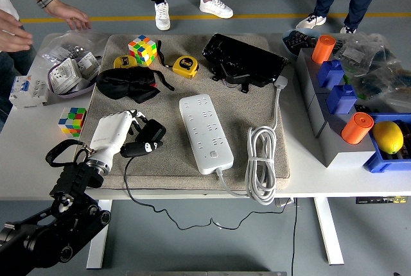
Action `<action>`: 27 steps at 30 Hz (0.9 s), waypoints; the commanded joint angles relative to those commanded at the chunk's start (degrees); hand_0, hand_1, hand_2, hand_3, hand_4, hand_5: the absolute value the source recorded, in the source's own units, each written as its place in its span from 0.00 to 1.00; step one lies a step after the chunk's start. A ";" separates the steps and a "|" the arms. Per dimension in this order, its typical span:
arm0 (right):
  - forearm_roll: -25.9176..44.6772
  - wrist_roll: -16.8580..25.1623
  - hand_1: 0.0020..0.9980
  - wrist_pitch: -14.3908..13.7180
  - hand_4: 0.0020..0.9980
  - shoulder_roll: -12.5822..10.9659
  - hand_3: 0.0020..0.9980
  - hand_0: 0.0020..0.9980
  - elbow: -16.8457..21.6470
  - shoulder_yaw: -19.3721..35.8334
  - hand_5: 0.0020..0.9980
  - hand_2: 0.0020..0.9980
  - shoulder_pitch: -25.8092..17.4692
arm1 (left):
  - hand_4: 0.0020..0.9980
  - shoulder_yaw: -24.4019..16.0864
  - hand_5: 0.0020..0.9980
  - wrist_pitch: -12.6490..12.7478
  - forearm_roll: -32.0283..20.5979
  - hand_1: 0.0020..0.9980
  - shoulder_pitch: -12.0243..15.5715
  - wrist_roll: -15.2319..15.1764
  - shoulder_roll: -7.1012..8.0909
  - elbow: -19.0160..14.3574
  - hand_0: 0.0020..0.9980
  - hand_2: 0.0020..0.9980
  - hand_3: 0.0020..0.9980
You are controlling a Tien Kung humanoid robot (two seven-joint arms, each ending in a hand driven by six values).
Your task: Put the plug near the board,insert it into the board,press the button,pull the plug out
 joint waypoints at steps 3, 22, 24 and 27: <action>-0.02 0.01 0.59 -0.01 0.78 -0.01 0.55 0.60 0.03 0.08 0.30 0.55 0.03 | 0.85 0.25 0.00 0.06 -0.33 0.36 -0.01 -0.44 -0.05 0.11 0.25 0.41 0.55; -0.06 0.11 0.59 -0.08 0.78 0.00 0.55 0.60 0.04 0.18 0.29 0.55 -0.01 | 0.77 -0.06 0.00 1.43 -4.43 0.32 0.01 -5.92 0.33 -1.48 0.25 0.38 0.54; -0.02 0.12 0.59 -0.08 0.78 0.00 0.55 0.60 0.02 0.12 0.29 0.55 -0.01 | 0.77 -0.04 0.00 0.96 -5.37 0.32 0.00 -7.18 0.44 -1.91 0.25 0.38 0.54; -0.04 0.10 0.59 -0.09 0.78 0.01 0.55 0.60 0.04 0.13 0.29 0.55 0.00 | 0.77 0.62 0.00 0.06 -7.68 0.30 -0.26 -10.15 0.97 -2.90 0.24 0.37 0.54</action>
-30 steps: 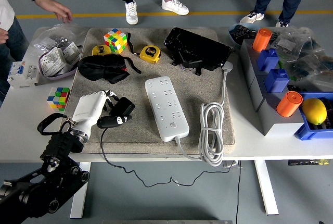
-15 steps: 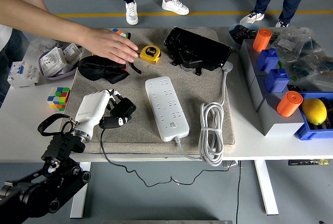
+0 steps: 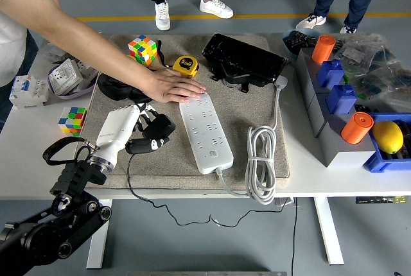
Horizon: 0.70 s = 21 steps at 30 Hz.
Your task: Put the plug near the board,insert it into the board,press the button,pull the plug out
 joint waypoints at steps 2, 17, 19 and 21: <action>0.01 -0.02 0.59 0.01 0.78 -0.01 0.55 0.60 0.01 -0.03 0.29 0.55 0.01 | 0.77 1.12 0.00 -0.90 -2.39 0.30 -0.69 -2.76 0.69 -0.86 0.24 0.37 0.54; 0.29 -0.03 0.59 0.07 0.77 -0.18 0.55 0.60 -0.01 -0.36 0.29 0.55 0.23 | 0.79 11.75 0.00 -4.56 -8.31 0.29 -12.23 -9.12 3.30 0.17 0.23 0.37 0.53; 0.32 -0.03 0.59 0.09 0.77 -0.19 0.55 0.60 0.01 -0.42 0.29 0.55 0.24 | 0.79 12.53 0.00 -4.51 -7.93 0.29 -13.27 -9.32 3.19 0.97 0.23 0.37 0.53; 0.33 -0.02 0.59 0.14 0.77 -0.27 0.55 0.60 0.06 -0.54 0.29 0.55 0.31 | 0.79 13.65 0.00 -4.59 -7.33 0.29 -14.77 -9.82 3.01 2.58 0.23 0.37 0.53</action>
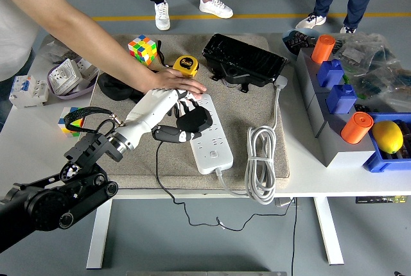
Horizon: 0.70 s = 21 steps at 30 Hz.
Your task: Put the plug near the board,insert it into the board,press the button,pull the plug out
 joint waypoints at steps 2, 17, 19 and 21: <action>-0.10 0.02 0.59 0.02 0.77 -0.12 0.55 0.60 0.10 0.01 0.29 0.55 0.01 | 0.79 0.73 0.00 -0.07 0.16 0.29 -0.84 -0.33 -0.07 1.13 0.23 0.36 0.53; -0.30 0.11 0.59 0.13 0.77 -0.22 0.55 0.60 0.33 0.16 0.29 0.55 -0.09 | 0.80 5.40 0.00 0.29 -0.59 0.30 -3.99 -2.74 -1.80 8.12 0.25 0.38 0.54; -0.32 0.12 0.59 0.14 0.77 -0.22 0.55 0.60 0.36 0.16 0.29 0.55 -0.10 | 0.80 5.65 0.00 0.38 -0.80 0.30 -4.37 -2.98 -2.10 8.92 0.25 0.38 0.54; -0.45 0.12 0.59 0.15 0.77 -0.23 0.55 0.60 0.43 0.24 0.29 0.55 -0.13 | 0.80 5.84 0.00 0.42 -0.79 0.32 -4.76 -3.05 -2.40 9.80 0.26 0.39 0.54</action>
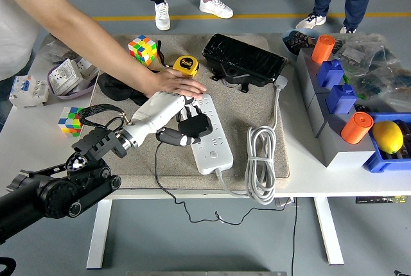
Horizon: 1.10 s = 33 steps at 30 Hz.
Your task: Put the plug near the board,insert it into the board,press the button,pull the plug out
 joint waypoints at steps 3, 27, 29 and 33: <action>-0.12 0.01 0.59 0.01 0.77 0.02 0.55 0.60 0.07 0.25 0.29 0.55 0.00 | 0.80 0.24 0.00 -0.03 0.14 0.32 -0.49 0.22 -0.33 0.99 0.26 0.39 0.54; -0.66 0.10 0.59 0.09 0.78 0.25 0.55 0.60 0.40 1.22 0.29 0.55 -0.09 | 0.81 -0.21 0.00 -1.49 0.42 0.34 -0.13 -0.39 0.66 3.10 0.26 0.40 0.54; -0.66 0.11 0.59 0.08 0.78 0.25 0.55 0.60 0.40 1.24 0.29 0.55 -0.08 | 0.81 -0.30 0.00 -1.61 0.46 0.34 -0.04 -0.42 0.72 3.12 0.26 0.41 0.54; -0.68 0.10 0.59 0.08 0.78 0.26 0.55 0.60 0.39 1.20 0.29 0.55 -0.10 | 0.81 -0.54 0.00 -1.75 0.39 0.34 0.09 -0.56 0.88 3.08 0.26 0.41 0.54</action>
